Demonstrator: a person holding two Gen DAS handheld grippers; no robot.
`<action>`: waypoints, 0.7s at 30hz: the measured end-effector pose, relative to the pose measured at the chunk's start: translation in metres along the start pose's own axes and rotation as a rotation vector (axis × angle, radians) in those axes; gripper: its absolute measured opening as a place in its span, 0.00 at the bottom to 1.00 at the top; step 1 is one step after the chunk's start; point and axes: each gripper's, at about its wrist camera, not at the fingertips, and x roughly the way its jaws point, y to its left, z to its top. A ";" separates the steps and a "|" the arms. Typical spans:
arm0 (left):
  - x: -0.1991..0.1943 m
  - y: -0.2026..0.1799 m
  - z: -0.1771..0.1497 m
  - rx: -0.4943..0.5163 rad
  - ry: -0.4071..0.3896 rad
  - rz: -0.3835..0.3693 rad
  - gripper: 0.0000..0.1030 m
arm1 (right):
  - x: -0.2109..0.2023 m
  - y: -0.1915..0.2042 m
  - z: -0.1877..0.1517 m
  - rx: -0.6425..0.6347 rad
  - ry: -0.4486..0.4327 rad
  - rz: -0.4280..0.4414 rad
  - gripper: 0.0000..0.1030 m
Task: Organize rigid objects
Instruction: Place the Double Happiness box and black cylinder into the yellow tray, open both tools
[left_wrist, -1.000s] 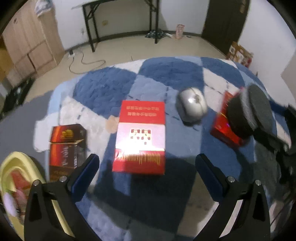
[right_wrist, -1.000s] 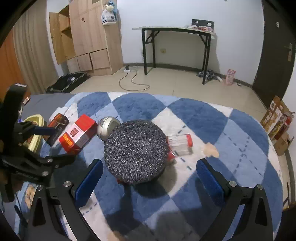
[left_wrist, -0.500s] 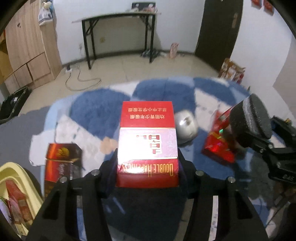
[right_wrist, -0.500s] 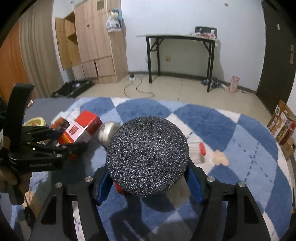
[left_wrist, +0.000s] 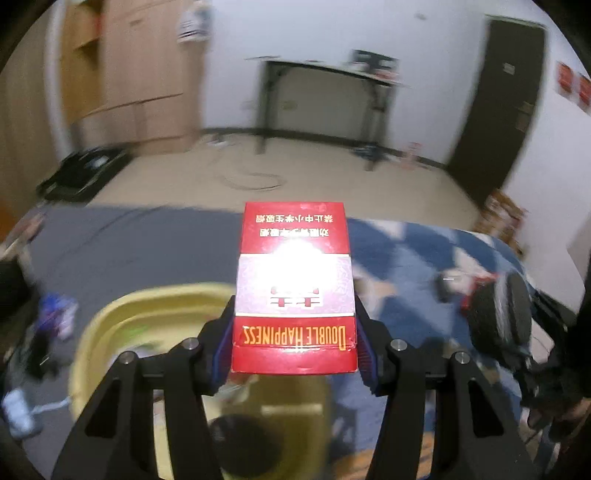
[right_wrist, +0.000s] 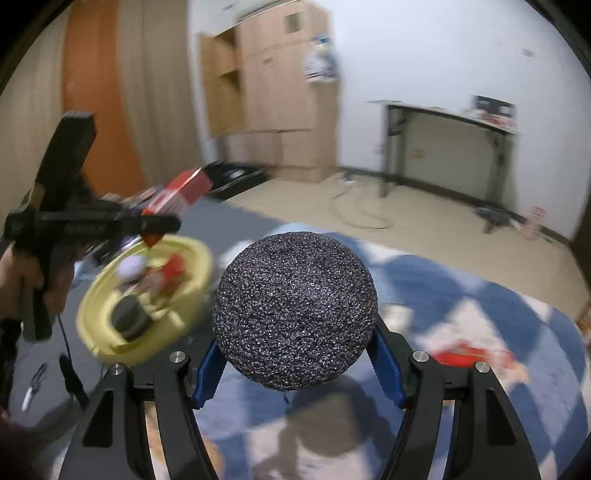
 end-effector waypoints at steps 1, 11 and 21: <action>-0.007 0.015 -0.004 -0.018 0.002 0.030 0.55 | 0.009 0.019 0.002 -0.024 0.021 0.031 0.66; -0.026 0.123 -0.078 -0.201 0.093 0.142 0.55 | 0.097 0.115 0.030 -0.198 0.176 0.112 0.66; 0.011 0.131 -0.119 -0.171 0.224 0.098 0.55 | 0.179 0.153 0.052 -0.255 0.291 0.111 0.66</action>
